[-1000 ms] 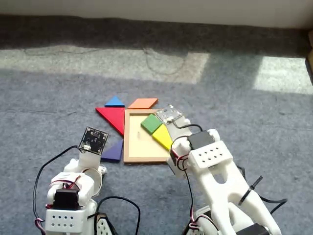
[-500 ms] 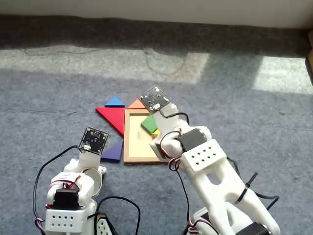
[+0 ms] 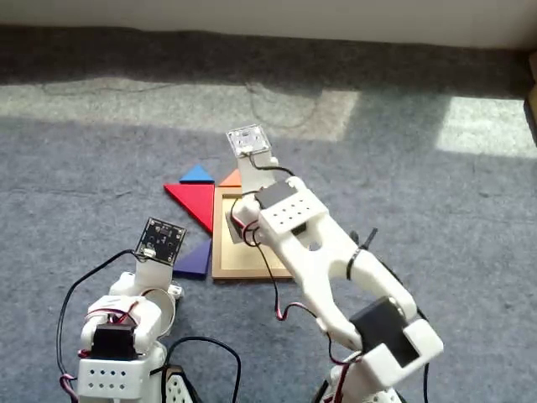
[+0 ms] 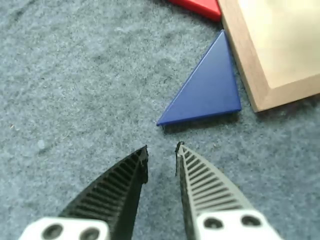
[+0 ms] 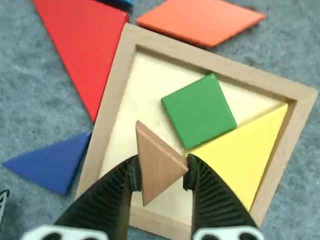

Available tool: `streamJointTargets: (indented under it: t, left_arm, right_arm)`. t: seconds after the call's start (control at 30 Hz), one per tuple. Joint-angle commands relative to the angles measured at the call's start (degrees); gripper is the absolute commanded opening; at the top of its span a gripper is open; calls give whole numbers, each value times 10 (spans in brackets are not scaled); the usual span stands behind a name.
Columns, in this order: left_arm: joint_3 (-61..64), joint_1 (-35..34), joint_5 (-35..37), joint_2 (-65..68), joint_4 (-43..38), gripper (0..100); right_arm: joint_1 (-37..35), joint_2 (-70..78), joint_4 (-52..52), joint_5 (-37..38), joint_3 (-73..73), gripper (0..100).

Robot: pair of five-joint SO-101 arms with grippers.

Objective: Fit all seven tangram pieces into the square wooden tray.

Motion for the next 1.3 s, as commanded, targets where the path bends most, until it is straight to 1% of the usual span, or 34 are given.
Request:
streamJointTargets:
  t: [0.0, 0.17, 0.47, 0.53, 0.6, 0.77, 1.07, 1.13, 1.27]
  left_arm:
    - [11, -6, -2, -9, 3, 120]
    - [11, -6, -2, -9, 3, 120]
    - [11, -6, -2, -9, 3, 120]
    - [11, -6, -2, -9, 3, 120]
    - [11, -6, -2, -9, 3, 120]
    - [11, -6, -2, -9, 3, 120]
    - [11, -6, -2, -9, 3, 120]
    - [11, -6, -2, -9, 3, 120]
    - [11, -6, -2, -9, 3, 120]
  right_arm:
    - [-7, 40, -7, -53, -73, 67]
    - [-11, 82, -7, -98, -98, 67]
    - [-19, 92, -7, -103, -98, 70]
    - [-20, 92, 13, -103, -99, 71]
    - [-22, 89, 29, -104, -100, 96]
    - [-18, 94, 36, -104, -109, 199]
    - [-31, 87, 42, -99, -112, 204]
    - [-30, 87, 70, -98, -136, 204]
    - [-23, 87, 177, -98, -224, 203]
